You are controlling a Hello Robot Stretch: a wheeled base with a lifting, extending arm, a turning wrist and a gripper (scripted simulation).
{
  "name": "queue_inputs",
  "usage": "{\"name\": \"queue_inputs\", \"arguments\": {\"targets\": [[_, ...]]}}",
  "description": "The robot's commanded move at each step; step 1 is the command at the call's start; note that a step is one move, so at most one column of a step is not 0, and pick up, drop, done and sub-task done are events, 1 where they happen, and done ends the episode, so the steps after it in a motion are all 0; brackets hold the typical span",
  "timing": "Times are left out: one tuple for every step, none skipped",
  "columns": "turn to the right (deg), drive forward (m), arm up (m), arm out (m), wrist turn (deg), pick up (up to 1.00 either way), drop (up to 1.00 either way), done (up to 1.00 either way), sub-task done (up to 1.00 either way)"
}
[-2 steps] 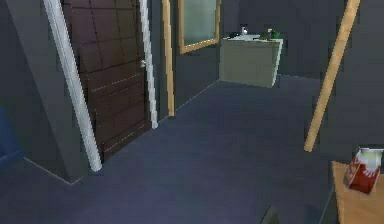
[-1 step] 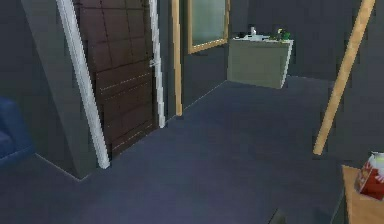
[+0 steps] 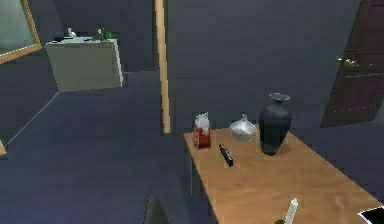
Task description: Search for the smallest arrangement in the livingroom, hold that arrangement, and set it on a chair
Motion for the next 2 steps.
{"name": "queue_inputs", "arguments": {"targets": [[36.0,0.0,0.0,0.0,0.0,0.0,0.0,0.0,0.0],[-45.0,0.0,0.0,0.0,0.0,0.0,0.0,0.0,0.0]]}}
